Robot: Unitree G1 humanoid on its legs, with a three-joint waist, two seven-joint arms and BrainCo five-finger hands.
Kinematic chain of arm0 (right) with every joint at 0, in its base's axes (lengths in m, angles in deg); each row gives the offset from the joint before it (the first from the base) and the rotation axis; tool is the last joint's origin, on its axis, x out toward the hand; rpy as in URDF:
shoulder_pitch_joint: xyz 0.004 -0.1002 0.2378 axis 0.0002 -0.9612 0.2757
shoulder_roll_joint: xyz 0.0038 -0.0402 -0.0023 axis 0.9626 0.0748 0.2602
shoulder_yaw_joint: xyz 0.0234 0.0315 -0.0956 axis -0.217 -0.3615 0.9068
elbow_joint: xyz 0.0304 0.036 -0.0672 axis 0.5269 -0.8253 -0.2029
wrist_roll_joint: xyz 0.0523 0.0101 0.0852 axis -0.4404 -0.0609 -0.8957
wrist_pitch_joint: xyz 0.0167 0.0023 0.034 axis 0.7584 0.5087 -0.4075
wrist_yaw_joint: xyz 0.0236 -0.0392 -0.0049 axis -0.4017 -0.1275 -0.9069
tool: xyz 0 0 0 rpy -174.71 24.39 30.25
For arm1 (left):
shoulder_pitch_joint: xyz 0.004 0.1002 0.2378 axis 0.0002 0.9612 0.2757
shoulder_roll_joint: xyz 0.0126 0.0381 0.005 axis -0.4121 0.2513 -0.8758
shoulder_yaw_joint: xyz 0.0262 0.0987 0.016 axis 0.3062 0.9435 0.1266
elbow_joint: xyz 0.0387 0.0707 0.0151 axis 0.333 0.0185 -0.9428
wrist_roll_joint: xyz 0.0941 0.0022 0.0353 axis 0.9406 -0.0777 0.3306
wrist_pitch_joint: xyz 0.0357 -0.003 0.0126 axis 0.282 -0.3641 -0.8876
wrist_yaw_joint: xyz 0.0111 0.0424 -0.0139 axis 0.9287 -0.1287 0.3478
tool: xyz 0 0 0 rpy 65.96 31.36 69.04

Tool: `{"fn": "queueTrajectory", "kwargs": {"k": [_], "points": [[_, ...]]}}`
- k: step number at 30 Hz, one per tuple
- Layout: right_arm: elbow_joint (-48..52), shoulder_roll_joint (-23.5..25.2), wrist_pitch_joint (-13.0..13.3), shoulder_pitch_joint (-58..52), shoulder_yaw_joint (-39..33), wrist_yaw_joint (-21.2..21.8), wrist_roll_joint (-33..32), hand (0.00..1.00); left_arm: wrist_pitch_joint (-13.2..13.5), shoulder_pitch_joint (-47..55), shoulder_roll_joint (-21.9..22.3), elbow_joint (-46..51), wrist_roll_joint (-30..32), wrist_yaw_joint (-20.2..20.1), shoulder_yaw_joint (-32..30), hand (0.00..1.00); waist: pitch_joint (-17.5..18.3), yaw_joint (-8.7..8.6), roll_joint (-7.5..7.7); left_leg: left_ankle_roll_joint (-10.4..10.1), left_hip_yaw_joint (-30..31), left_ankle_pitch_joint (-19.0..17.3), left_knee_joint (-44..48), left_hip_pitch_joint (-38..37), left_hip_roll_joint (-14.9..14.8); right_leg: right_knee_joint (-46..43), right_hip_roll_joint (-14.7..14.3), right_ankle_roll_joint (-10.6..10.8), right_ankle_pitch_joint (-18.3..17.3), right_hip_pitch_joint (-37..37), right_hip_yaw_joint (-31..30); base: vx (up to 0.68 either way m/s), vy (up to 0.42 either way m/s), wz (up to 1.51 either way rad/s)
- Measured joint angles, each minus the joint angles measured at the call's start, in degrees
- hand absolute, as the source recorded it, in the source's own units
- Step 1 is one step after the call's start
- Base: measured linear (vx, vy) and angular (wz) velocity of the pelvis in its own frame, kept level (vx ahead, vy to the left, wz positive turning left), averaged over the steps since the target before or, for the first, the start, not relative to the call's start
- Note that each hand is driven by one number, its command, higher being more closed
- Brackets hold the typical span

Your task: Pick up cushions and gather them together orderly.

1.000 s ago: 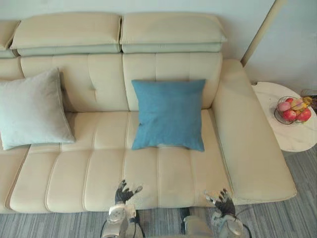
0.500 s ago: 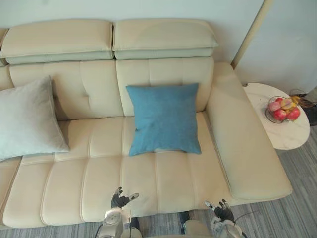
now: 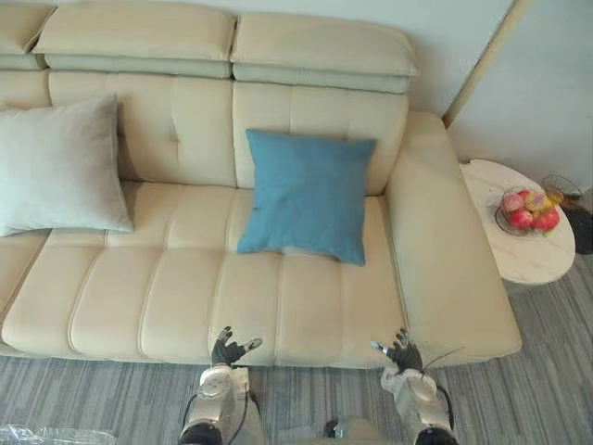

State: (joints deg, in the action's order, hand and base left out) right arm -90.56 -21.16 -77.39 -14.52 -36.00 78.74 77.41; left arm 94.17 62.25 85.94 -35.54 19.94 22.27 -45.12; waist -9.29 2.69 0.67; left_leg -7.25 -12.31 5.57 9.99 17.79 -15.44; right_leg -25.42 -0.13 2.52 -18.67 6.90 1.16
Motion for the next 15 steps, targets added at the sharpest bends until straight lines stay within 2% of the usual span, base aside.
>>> {"fn": "queueTrajectory", "kwargs": {"k": [1, 2, 3, 5, 6, 8, 9, 12, 15], "points": [[-0.4, -0.1, -0.1, -1.0, -0.1, 0.0, 0.0, 0.00, -0.3, 0.5, 0.2, -0.1, 0.0, -0.1, 0.1, 0.00, 0.0, -0.71, 0.09, -0.8, -0.2, -1.4, -1.5, -0.4, 0.3, 0.6, 0.5, -1.2, 0.5, 0.1, 1.2, -0.32, -0.122, 0.58], [-1.7, -0.1, -0.4, -1.6, -0.5, -0.3, 0.0, 0.00, -0.4, 0.8, 0.3, -0.2, 0.0, -0.1, 0.1, 0.00, -0.2, -1.22, 0.86, -0.3, -0.5, -2.0, -0.6, 0.2, 0.4, 0.8, 1.5, -2.7, 1.1, 0.6, 2.3, -0.30, -0.053, 0.50], [-2.5, -0.6, -0.8, -1.9, -0.6, -0.5, 0.0, 0.00, -0.5, 0.9, 0.2, -0.5, 0.0, -0.1, 0.1, 0.00, -0.1, -1.31, 0.96, 0.8, -0.2, -2.8, 4.2, 1.1, 1.1, 0.9, 2.8, -3.2, 1.7, 1.6, 3.1, -0.29, -0.017, 0.40], [-4.6, -1.5, -1.0, -2.4, -0.6, -0.5, 0.0, 0.00, -0.5, 1.1, 0.2, -1.3, 0.0, 0.0, 0.1, 0.00, 0.1, -2.37, 1.21, 2.7, 0.4, -5.4, 13.9, 1.0, 2.5, 2.9, 4.5, -2.5, 3.9, 2.6, 3.6, -0.22, 0.073, 0.28], [-4.9, -1.8, -1.1, -2.7, -0.6, -0.5, -0.1, 0.00, -0.5, 1.4, 0.2, -1.5, 0.0, 0.0, 0.1, 0.00, 0.7, -2.39, 0.44, 2.5, 0.5, -9.6, 15.4, -0.5, 2.6, 4.3, 4.7, -1.8, 5.2, 3.2, 3.4, -0.16, 0.130, 0.15], [-6.3, -1.9, -1.1, -2.8, -0.7, -0.1, -0.7, 0.00, -0.5, 1.4, -0.4, -2.3, 0.0, 0.0, 0.1, 0.00, 1.3, -2.50, -1.13, 0.7, 0.4, -13.8, 13.5, -3.1, 2.6, 5.4, 4.8, -0.5, 7.1, 4.6, 3.3, -0.12, 0.196, -0.03], [-7.4, -1.0, -1.5, -2.5, -1.0, 0.3, -1.2, 0.00, -0.6, 1.7, -1.0, -3.0, 0.0, 0.0, 0.1, 0.00, 1.2, -2.54, -0.65, 0.0, 0.0, -14.3, 10.9, -4.3, 3.4, 6.5, 4.9, 0.7, 8.1, 4.3, 2.6, -0.13, 0.198, -0.09], [-9.2, 1.1, -1.7, -4.2, -1.0, 0.9, -1.2, 0.00, -1.0, 4.7, -3.3, -3.9, 0.0, 0.1, 0.1, 0.00, 2.9, -2.77, 1.16, 0.8, -2.2, -12.1, 2.8, -9.4, 7.0, 14.4, 6.8, 2.3, 12.1, 0.4, 0.7, -0.11, 0.181, -0.17], [-9.6, 1.0, -1.8, -5.1, -2.8, 1.1, -1.3, 0.00, -1.0, 4.9, -3.6, -4.3, 0.1, 0.1, 0.1, 0.00, 4.5, -3.01, 1.62, 1.6, -2.7, -10.6, -1.9, -10.6, 9.4, 18.3, 8.3, 3.0, 14.4, -0.1, 0.1, -0.04, 0.136, -0.05]]}}
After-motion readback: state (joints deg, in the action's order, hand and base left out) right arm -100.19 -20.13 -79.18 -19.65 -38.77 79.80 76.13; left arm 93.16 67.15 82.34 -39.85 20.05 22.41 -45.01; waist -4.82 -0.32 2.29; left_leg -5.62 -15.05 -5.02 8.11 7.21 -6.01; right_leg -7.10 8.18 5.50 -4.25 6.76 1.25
